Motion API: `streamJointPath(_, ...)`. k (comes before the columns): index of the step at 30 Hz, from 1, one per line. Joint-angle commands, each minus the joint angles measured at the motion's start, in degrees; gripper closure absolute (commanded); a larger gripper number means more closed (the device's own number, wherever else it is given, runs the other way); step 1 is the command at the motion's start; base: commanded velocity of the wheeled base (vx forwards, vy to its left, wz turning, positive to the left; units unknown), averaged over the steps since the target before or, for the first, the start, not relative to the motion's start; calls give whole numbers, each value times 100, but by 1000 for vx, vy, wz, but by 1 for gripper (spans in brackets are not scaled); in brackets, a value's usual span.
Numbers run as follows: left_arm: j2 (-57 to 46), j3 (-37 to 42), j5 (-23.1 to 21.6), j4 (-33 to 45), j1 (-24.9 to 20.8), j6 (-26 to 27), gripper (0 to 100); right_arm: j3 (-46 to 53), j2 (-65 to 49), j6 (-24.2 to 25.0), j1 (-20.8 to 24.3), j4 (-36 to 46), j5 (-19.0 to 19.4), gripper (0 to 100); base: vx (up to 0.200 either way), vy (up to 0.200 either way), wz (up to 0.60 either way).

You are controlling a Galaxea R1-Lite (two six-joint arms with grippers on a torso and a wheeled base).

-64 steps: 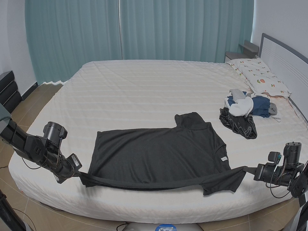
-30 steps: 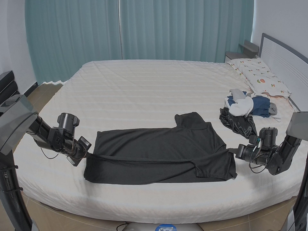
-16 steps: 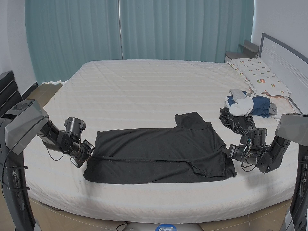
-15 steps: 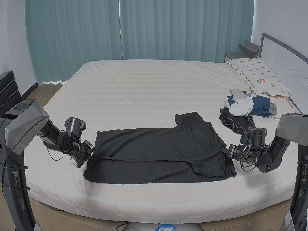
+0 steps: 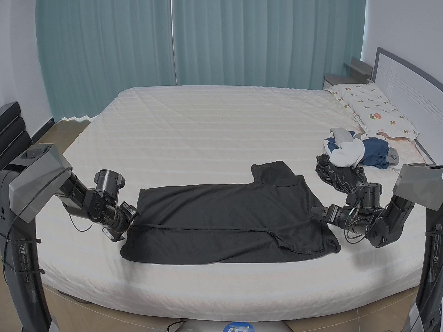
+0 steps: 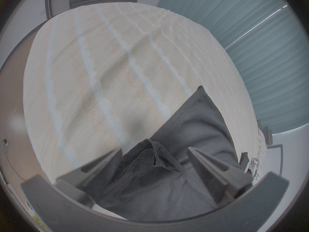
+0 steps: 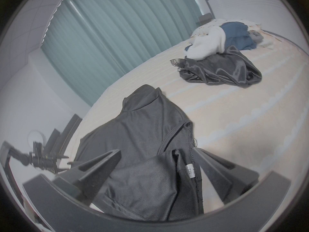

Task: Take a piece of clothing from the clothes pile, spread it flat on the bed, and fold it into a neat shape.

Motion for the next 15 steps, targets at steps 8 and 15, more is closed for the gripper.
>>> streamJointPath(8, -548, 379, -706, -8, 374, -274, 0, 1271, -1399, 1570, 371, 49, -287, 0, 0, 0, 0)
streamJointPath(15, -794, 581, -1101, -8, 568, -274, 0, 1939, -1548, 2765, 1214, 93, -1025, 0, 0, 0, 0)
